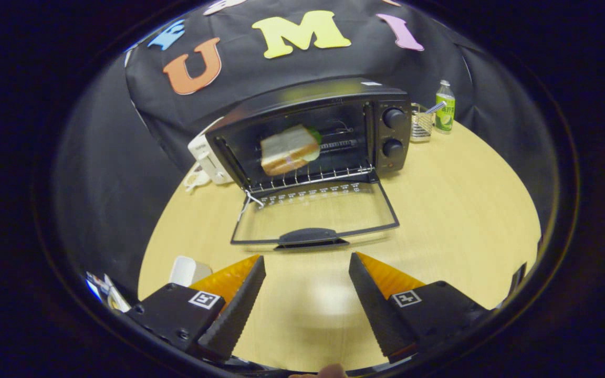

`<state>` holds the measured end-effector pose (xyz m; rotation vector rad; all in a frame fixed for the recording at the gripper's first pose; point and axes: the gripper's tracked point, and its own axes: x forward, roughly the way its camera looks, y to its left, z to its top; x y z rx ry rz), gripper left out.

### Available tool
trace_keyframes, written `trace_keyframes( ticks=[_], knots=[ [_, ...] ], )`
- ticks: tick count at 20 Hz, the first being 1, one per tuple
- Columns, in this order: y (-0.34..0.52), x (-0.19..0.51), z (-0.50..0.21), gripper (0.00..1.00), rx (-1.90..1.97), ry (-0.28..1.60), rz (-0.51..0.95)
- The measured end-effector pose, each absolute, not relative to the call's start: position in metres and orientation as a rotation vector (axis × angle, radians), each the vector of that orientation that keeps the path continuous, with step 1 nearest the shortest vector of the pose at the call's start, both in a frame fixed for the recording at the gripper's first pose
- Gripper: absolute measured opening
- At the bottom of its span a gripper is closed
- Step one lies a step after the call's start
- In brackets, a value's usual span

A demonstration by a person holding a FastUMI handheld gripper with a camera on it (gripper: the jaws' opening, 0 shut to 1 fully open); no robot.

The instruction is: Open the toaster oven, put the food inside, and close the toaster oven door.

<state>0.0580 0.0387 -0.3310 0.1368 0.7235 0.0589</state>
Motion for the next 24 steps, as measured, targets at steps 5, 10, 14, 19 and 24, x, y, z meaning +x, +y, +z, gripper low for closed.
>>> trace_keyframes(
  ticks=[5,10,14,19,24],
  knots=[
    [0.032,0.067,-0.367,1.0,0.113,0.751,0.031],
    [0.039,0.083,-0.387,1.0,0.072,0.759,0.032],
    [0.044,0.095,-0.398,1.0,0.05,0.763,0.018],
    [0.045,0.105,-0.403,1.0,0.015,0.762,-0.004],
    [0.046,0.106,-0.398,1.0,0.018,0.761,-0.031]
  ],
)
